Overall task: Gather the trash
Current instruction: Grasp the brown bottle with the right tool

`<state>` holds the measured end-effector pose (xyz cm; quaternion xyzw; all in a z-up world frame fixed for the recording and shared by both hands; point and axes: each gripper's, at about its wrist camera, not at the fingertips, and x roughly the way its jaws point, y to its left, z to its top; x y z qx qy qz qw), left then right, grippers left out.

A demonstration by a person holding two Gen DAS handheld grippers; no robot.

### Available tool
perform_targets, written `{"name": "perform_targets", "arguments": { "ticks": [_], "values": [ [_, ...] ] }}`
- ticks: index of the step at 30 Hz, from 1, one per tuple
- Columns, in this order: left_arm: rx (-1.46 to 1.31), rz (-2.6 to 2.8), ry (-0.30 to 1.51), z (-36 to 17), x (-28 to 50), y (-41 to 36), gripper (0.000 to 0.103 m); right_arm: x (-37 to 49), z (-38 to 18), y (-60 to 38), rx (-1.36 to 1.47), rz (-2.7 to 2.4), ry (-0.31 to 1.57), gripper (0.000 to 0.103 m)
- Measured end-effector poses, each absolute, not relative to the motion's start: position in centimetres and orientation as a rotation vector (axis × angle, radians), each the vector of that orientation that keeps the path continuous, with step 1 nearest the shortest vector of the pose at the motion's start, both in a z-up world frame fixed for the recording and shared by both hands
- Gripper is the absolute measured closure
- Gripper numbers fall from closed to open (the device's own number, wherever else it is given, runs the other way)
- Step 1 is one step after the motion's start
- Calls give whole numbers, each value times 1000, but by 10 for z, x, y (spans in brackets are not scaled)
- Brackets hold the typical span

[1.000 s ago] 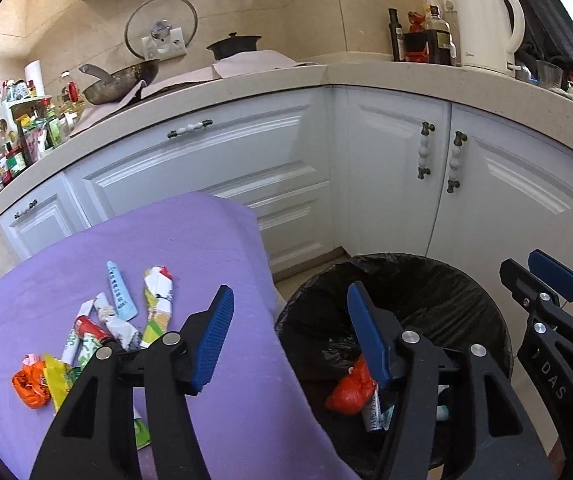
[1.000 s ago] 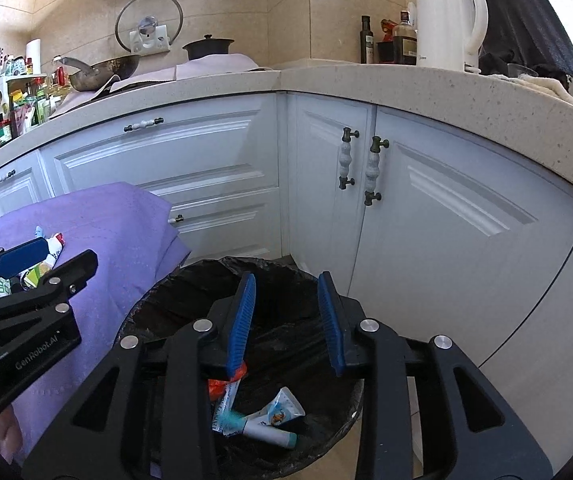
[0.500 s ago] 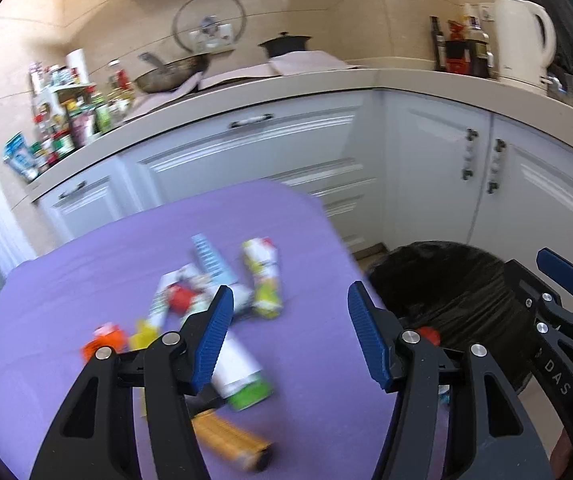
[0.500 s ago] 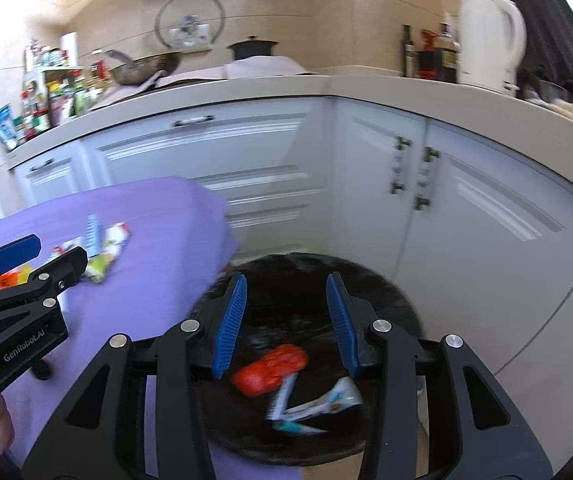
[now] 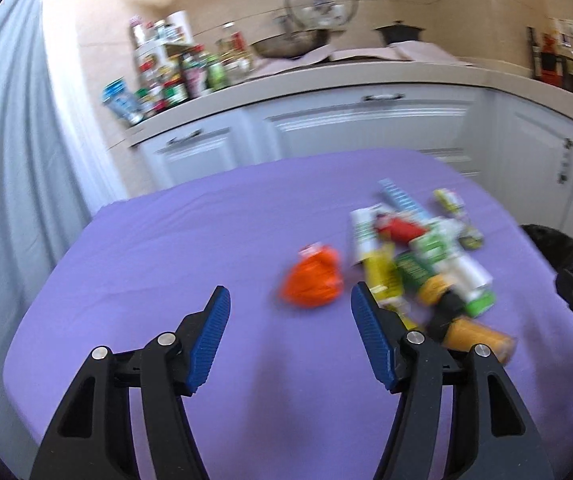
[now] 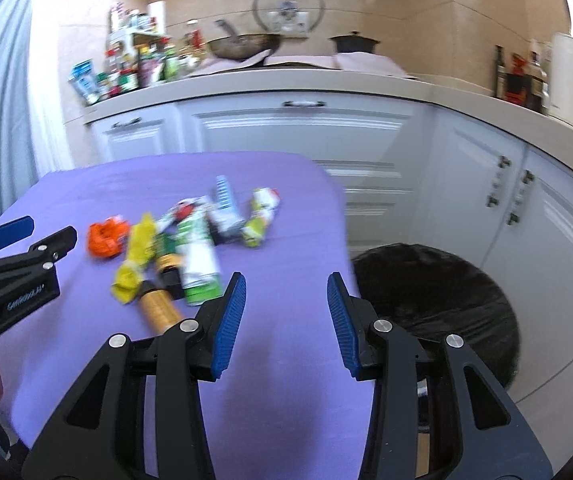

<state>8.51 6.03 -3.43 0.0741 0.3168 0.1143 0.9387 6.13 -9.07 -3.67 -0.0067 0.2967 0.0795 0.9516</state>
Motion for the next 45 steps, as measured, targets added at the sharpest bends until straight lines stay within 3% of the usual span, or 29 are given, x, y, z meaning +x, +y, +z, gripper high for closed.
{"name": "perform_targets", "arguments": {
  "ticks": [20, 22, 27, 45],
  "values": [
    [66, 406, 722, -58, 59, 150, 40, 68, -57, -16, -146, 285, 709, 52],
    [60, 405, 729, -60, 59, 152, 40, 71, -60, -14, -155, 295, 731, 54],
    [54, 402, 735, -62, 61, 153, 40, 73, -65, -8, -194, 315, 762, 71],
    [68, 394, 744, -65, 63, 149, 40, 61, -59, -2, -247, 359, 723, 79]
  ]
}}
